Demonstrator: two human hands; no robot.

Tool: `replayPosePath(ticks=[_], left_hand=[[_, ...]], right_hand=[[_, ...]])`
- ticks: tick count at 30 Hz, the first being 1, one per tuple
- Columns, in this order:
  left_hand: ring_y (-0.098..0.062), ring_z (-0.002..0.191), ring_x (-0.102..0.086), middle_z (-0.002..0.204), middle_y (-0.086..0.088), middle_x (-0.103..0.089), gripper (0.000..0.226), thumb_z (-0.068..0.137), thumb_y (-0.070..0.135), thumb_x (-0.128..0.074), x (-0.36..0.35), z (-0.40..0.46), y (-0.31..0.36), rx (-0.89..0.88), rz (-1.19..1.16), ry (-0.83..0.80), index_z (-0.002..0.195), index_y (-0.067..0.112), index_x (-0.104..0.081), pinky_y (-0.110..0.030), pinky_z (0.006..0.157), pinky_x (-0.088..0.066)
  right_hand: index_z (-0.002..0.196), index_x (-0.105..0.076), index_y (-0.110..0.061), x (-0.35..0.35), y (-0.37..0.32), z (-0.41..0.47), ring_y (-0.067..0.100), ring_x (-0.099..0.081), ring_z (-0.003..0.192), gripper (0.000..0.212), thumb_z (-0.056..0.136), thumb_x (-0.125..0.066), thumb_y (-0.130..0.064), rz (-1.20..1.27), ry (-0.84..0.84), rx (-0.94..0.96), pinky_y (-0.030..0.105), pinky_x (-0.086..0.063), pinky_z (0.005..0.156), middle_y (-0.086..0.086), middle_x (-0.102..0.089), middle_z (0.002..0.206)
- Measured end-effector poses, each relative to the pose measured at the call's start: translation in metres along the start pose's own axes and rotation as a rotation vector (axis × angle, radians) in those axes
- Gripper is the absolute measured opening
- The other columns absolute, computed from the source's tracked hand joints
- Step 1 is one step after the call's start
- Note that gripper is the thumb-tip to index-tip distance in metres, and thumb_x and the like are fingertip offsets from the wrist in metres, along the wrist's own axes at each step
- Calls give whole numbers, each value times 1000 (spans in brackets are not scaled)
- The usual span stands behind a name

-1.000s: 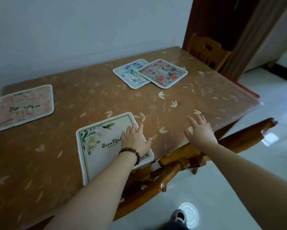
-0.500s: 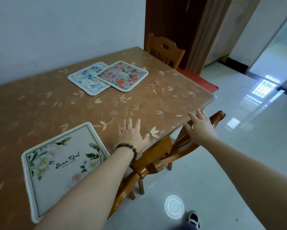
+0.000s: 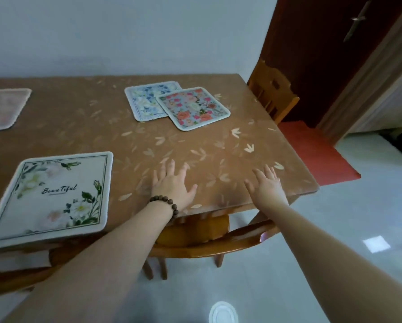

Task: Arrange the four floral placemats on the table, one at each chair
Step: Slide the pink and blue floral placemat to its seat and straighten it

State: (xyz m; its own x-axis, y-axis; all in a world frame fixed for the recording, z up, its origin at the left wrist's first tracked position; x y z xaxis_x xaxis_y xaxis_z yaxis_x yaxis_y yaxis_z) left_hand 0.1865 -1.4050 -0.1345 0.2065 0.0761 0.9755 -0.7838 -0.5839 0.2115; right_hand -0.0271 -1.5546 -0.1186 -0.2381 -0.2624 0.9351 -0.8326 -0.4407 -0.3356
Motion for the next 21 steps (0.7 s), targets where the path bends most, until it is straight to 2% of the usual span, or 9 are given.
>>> replayPosePath(ticks=[11, 16, 21], left_hand=[[-29, 144, -1, 158, -6, -10, 75, 82, 65, -37, 4, -7, -33, 259, -8, 49, 147, 34, -15, -51, 113, -5], [-30, 144, -1, 158, -6, -10, 73, 84, 63, -37, 1, 14, -45, 281, -26, 50, 147, 34, -16, -52, 114, -6], [-30, 144, -1, 158, -7, -8, 72, 85, 61, -37, 3, 60, -51, 261, -55, 42, 147, 33, -15, -50, 114, -4]], right_hand=[[145, -30, -18, -33, -59, 57, 25, 1, 146, 52, 98, -34, -42, -29, -132, 299, 40, -4, 117, 12, -8, 158], [145, -29, -19, -45, -83, 82, 26, 1, 146, 53, 98, -34, -42, -58, -161, 352, 40, -4, 117, 12, -8, 158], [144, -30, -19, -45, -91, 122, 25, 0, 146, 50, 98, -35, -39, -45, -140, 325, 41, -4, 117, 10, -9, 159]])
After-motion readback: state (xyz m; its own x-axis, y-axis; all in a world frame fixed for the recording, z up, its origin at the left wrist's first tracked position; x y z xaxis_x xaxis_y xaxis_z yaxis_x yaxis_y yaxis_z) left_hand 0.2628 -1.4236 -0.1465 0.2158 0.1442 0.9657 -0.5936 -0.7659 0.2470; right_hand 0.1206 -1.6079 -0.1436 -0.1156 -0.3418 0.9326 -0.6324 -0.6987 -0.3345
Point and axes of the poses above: each hand's wrist, its own z-axis towards the middle knuckle, its own x-axis out of the back of the hand, y = z × x, the point moved 9 cm from there along z, towards the middle knuckle
